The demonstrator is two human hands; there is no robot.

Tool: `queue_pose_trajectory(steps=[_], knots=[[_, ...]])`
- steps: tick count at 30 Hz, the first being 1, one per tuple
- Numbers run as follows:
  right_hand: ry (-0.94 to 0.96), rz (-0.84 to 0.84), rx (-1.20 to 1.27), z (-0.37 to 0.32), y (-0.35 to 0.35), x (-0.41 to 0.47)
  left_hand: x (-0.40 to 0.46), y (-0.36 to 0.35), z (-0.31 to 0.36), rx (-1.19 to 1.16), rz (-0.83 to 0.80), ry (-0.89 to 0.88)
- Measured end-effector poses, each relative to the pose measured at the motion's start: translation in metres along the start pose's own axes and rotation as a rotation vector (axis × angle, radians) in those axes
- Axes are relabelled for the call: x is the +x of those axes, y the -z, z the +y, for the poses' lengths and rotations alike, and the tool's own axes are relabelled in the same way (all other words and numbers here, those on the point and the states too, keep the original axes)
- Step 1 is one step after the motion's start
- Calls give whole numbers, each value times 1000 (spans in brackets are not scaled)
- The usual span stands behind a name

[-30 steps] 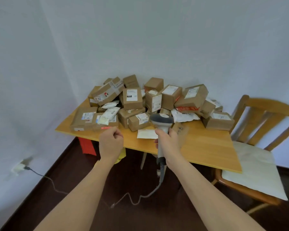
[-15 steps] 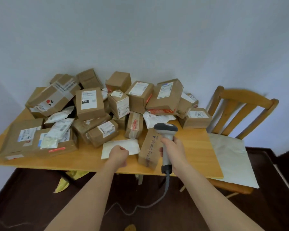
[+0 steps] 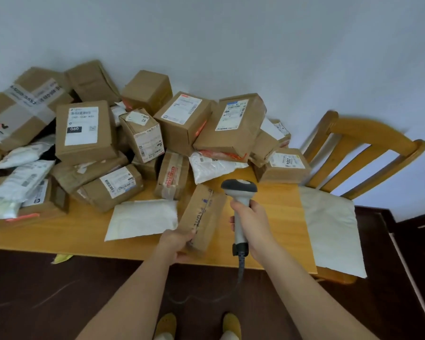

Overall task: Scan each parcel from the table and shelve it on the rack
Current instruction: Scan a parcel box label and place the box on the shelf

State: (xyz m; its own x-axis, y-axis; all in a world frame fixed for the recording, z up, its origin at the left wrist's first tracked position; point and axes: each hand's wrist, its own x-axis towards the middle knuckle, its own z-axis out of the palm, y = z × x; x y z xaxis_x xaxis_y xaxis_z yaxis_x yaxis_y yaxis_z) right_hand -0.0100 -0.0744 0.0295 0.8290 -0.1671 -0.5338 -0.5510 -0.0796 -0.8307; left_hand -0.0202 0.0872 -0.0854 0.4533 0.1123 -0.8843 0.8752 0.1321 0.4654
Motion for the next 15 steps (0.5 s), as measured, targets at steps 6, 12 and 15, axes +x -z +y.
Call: queue_pose_trajectory(steps=[6,12,15], knots=[[0,-118,-27,1,32,18,-8,-32,-10,-96,156,-216],[40,-175,-33,1,67,32,-34,-62,-8,149,455,-630],[49,-194,-18,2,78,33,-32,-72,-18,289,541,-712]])
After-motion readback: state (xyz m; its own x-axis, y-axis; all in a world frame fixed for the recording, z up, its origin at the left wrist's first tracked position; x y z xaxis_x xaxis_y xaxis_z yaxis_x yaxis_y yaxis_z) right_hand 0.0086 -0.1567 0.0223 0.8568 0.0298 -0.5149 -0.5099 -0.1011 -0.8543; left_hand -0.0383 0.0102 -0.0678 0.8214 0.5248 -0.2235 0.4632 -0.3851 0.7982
